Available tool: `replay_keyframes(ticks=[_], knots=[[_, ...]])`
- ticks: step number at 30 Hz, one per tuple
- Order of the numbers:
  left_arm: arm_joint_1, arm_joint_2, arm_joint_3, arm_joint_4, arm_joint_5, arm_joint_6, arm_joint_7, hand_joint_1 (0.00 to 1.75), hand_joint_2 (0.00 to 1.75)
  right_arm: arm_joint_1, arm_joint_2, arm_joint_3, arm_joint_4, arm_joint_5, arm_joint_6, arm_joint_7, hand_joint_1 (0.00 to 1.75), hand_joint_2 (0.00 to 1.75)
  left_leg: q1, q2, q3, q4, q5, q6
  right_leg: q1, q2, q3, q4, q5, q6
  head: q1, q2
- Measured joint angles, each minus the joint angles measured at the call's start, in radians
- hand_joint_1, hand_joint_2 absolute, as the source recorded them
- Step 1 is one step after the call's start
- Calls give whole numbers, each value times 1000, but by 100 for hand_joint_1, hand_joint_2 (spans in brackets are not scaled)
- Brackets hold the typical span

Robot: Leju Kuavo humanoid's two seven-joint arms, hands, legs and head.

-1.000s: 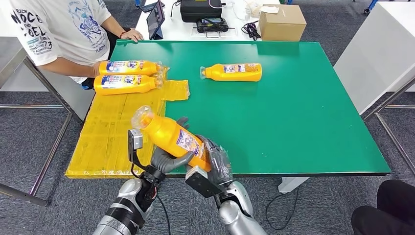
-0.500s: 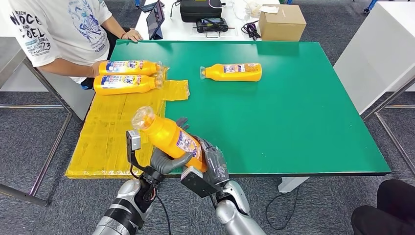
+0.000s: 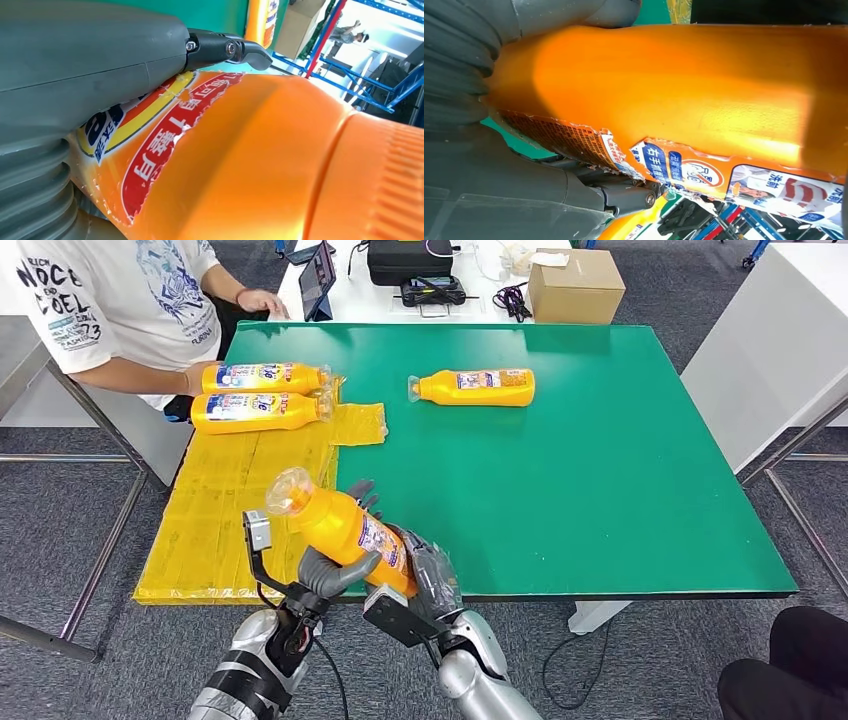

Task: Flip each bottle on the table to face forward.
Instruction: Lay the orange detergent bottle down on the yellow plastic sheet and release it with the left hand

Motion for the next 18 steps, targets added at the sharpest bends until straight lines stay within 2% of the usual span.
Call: replay_keyframes(ticks=[2,6,18], knots=[[1,0,3,-1,2,1,2,0,175,-2,0,2,2,1,2,4,175,175,0,0,0,0,0,0,0,0,0,0,0,0,0,0],[1,0,8,-3,0,7,3,174,175,-5,0,5,4,3,7,10,175,175,0,0,0,0,0,0,0,0,0,0,0,0,0,0],[13,0,9,-31,-24,23,-20,175,175,-11,0,6,5,5,13,12,175,175,0,0,0,0,0,0,0,0,0,0,0,0,0,0]])
